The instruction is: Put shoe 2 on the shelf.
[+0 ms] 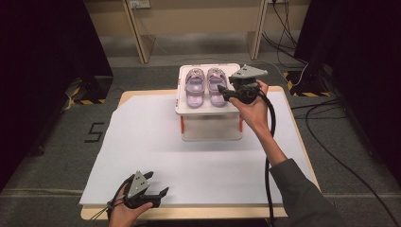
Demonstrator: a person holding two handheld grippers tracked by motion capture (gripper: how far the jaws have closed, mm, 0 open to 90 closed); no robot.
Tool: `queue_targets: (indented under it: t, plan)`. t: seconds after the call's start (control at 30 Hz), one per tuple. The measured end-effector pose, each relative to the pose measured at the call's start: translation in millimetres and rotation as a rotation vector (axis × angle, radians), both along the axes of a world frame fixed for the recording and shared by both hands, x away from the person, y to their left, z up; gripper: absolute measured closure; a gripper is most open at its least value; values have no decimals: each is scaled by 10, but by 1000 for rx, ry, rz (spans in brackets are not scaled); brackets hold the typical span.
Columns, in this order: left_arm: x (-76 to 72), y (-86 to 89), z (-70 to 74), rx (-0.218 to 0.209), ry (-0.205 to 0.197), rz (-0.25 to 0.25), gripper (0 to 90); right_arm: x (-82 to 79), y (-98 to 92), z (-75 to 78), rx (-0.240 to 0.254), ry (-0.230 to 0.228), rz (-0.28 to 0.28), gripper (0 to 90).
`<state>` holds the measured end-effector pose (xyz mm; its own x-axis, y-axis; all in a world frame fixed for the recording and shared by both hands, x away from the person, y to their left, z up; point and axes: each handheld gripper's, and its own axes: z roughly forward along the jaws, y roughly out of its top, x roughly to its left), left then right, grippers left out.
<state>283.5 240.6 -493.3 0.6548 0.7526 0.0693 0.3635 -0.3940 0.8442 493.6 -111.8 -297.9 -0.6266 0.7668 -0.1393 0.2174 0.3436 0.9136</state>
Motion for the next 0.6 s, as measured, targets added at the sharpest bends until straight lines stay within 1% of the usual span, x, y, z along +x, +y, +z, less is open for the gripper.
queue_targets:
  t: [0.07, 0.27, 0.33, 0.37, 0.5, 0.6]
  plan:
    - [0, 0, 0, 1, 0, 0, 193, -56, -18, -12, 19, -13, 15, 464]
    - [-1, 2, 0, 4, 0, 0, 193, -247, -83, -63, 44, -19, 60, 453]
    - [-1, 4, 2, 7, 2, 0, 194, -310, -106, -96, 40, -8, 70, 445]
    - [-1, 3, 0, 5, 2, 1, 193, -338, -116, -118, 44, -12, 75, 441]
    - [-2, 0, -2, 3, 3, 2, 193, -445, -152, -205, 76, 0, 87, 422]
    - [-2, 3, -1, 2, 2, 3, 194, -518, -170, -276, 87, 6, 96, 407]
